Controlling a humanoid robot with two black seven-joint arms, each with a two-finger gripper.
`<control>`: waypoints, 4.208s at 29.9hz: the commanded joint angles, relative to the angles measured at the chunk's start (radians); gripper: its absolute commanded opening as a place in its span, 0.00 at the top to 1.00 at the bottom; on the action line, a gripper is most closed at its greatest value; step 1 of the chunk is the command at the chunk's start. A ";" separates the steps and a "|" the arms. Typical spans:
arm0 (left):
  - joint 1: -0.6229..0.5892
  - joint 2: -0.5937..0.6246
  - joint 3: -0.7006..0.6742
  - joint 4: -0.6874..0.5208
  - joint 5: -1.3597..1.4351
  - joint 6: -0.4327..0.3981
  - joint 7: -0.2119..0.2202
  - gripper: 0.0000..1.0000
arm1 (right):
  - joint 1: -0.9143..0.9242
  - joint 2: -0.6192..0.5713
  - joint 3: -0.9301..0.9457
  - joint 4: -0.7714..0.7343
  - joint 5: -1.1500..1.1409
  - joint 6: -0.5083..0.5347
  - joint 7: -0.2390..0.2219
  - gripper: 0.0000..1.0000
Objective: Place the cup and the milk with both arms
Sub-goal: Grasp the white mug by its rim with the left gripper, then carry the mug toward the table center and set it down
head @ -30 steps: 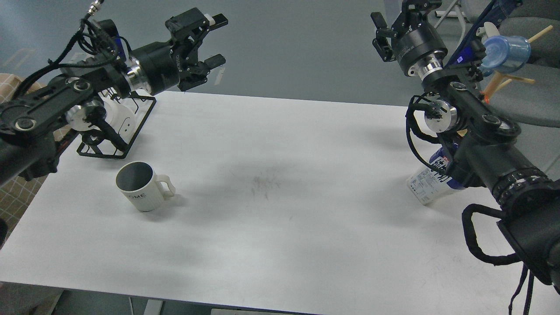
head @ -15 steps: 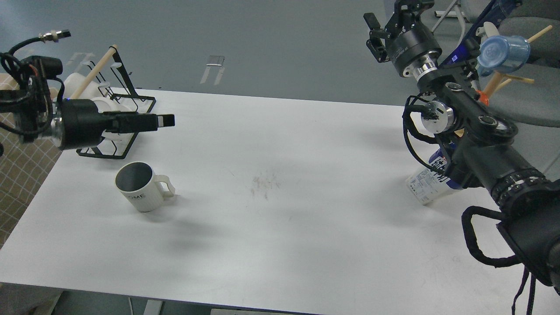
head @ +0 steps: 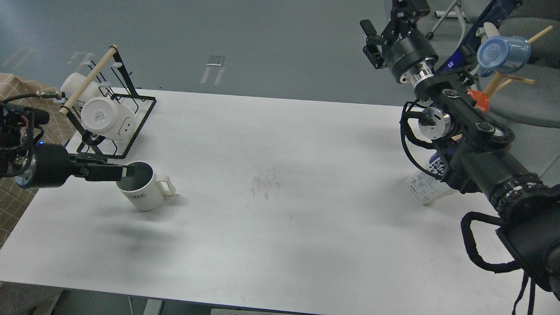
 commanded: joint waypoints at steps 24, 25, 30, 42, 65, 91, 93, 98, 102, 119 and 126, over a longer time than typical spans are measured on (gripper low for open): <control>0.002 -0.154 0.011 0.198 0.080 0.000 0.000 0.10 | -0.003 0.000 0.000 -0.001 -0.001 -0.005 -0.001 0.00; 0.004 -0.156 0.011 0.198 0.080 0.000 0.000 0.13 | -0.003 0.000 0.000 -0.001 -0.001 -0.006 0.001 0.00; 0.004 -0.154 0.017 0.198 0.082 0.000 0.000 0.71 | -0.003 0.000 0.000 -0.001 -0.001 -0.006 0.001 0.00; -0.031 -0.153 0.043 0.188 0.080 0.000 0.000 1.00 | -0.009 0.000 0.000 -0.001 -0.001 -0.006 0.001 0.00; -0.306 -0.364 0.046 0.006 0.085 0.000 0.053 1.00 | 0.084 0.000 0.000 -0.013 -0.001 -0.014 -0.002 0.00; -0.419 -0.855 0.316 0.451 0.123 0.000 0.121 1.00 | 0.078 0.000 0.000 -0.015 -0.001 -0.014 -0.002 0.00; -0.419 -0.858 0.318 0.458 0.123 0.000 0.121 1.00 | 0.077 0.000 0.000 -0.015 -0.001 -0.014 -0.002 0.00; -0.433 -0.861 0.332 0.463 0.123 0.000 0.121 1.00 | 0.074 0.000 0.000 -0.015 -0.001 -0.014 -0.002 0.00; -0.433 -0.863 0.333 0.463 0.123 0.000 0.122 1.00 | 0.072 0.000 -0.001 -0.015 -0.001 -0.014 -0.002 0.00; -0.465 -0.863 0.378 0.432 0.126 0.000 0.125 1.00 | 0.070 0.000 -0.009 -0.013 -0.001 -0.014 -0.001 0.00; -0.467 -0.880 0.379 0.422 0.174 0.000 0.135 1.00 | 0.067 0.000 -0.009 -0.013 -0.001 -0.014 -0.002 0.00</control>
